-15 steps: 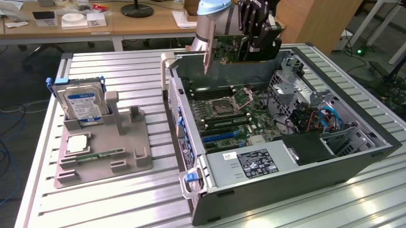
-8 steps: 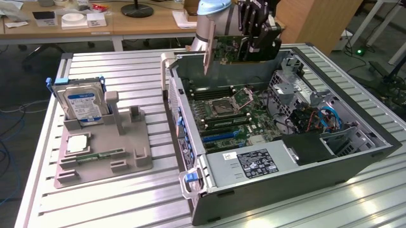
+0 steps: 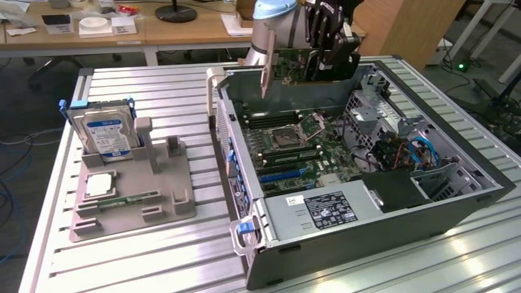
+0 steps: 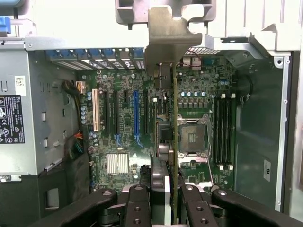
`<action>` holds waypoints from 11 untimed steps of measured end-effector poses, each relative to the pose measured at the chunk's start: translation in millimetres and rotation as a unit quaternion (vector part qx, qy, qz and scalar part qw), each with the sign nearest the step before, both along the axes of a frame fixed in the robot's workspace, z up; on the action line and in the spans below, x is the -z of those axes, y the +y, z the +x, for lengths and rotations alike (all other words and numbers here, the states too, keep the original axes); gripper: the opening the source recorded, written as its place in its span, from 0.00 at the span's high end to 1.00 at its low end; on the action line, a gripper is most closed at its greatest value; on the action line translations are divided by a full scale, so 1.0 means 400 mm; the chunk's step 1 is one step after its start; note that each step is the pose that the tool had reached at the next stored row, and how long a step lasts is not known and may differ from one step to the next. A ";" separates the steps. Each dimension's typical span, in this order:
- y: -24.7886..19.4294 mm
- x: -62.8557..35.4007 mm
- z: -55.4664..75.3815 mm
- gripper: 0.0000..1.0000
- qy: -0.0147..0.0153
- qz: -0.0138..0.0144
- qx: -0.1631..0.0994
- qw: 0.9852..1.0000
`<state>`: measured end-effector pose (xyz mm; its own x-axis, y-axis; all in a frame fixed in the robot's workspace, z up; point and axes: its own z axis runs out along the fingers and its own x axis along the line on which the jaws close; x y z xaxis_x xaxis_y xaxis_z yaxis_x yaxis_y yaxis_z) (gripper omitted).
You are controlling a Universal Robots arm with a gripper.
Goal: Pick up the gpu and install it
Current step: 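Insert the gpu into the slot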
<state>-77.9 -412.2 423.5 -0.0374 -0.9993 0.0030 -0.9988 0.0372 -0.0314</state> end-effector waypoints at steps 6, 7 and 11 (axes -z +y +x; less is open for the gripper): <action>0.000 0.010 0.000 0.72 0.000 0.001 0.000 1.000; 0.000 0.012 0.000 0.72 0.000 0.001 0.000 1.000; -0.001 0.020 0.000 0.72 0.000 0.001 0.000 1.000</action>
